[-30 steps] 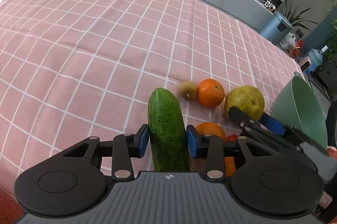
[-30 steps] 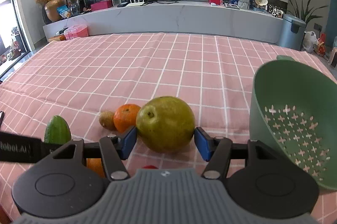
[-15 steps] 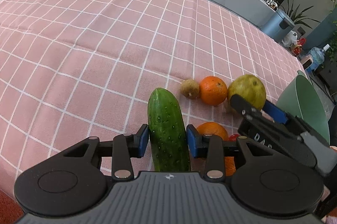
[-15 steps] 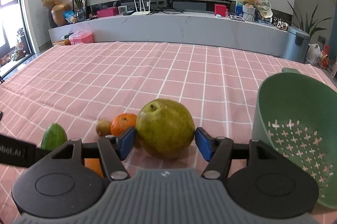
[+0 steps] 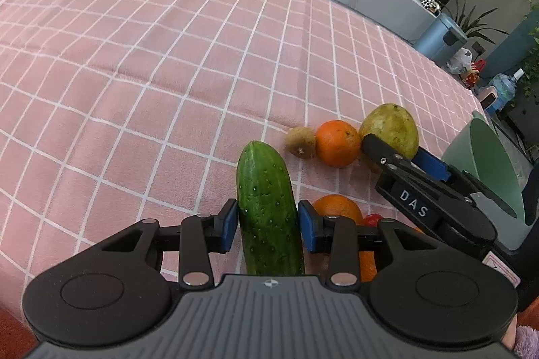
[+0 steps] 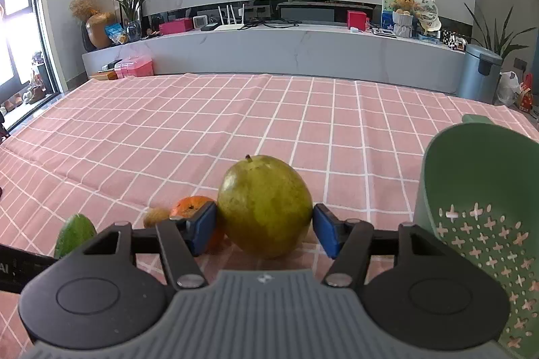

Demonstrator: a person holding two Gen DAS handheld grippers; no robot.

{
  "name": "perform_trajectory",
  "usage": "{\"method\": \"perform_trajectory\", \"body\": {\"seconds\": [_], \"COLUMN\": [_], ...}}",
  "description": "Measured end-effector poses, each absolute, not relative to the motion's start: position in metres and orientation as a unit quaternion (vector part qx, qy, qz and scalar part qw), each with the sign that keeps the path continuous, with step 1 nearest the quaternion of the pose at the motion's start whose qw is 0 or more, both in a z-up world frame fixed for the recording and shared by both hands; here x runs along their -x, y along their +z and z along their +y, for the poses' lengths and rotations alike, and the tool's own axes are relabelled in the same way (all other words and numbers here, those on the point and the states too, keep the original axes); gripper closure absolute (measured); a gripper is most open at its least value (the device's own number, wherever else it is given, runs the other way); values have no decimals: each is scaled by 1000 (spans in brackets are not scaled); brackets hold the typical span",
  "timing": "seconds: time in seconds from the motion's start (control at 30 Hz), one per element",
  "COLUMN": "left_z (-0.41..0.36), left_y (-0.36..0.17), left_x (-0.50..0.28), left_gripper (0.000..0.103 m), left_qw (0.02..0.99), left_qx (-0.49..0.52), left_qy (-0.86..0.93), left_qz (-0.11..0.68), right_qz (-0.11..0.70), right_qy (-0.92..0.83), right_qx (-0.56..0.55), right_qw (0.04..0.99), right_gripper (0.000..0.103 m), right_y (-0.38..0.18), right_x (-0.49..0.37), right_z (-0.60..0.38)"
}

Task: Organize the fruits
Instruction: 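Carry the cucumber in the left gripper and the pear in the right gripper into the green colander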

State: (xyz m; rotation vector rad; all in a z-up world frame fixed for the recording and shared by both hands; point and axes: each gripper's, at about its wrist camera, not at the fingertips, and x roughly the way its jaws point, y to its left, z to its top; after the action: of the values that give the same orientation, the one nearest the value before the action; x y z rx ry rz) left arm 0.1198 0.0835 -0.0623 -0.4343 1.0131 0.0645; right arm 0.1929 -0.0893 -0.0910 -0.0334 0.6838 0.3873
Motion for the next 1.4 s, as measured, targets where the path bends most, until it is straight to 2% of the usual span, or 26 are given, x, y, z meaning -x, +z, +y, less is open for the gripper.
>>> {"method": "perform_trajectory", "body": {"seconds": [0.4,0.73,1.1,1.4], "left_z": [73,46,-16,-80], "left_y": [-26,25,69,46], "left_x": [-75,-60,-115,-177], "left_gripper": [62,63,63,63], "left_qw": [885,912,922,908], "left_qx": [190,176,160,125], "left_qy": [14,-39,-131,-172], "left_qz": [425,369,328,361], "right_qz": [315,284,258,322], "right_qy": [202,192,161,120], "right_qx": [20,15,15,3], "right_qw": [927,939,953,939], "right_gripper": [45,46,46,47], "right_y": [-59,-30,4,-16], "right_x": [-145,-101,-100,-150], "right_z": [-106,-142,-199,-254]}}
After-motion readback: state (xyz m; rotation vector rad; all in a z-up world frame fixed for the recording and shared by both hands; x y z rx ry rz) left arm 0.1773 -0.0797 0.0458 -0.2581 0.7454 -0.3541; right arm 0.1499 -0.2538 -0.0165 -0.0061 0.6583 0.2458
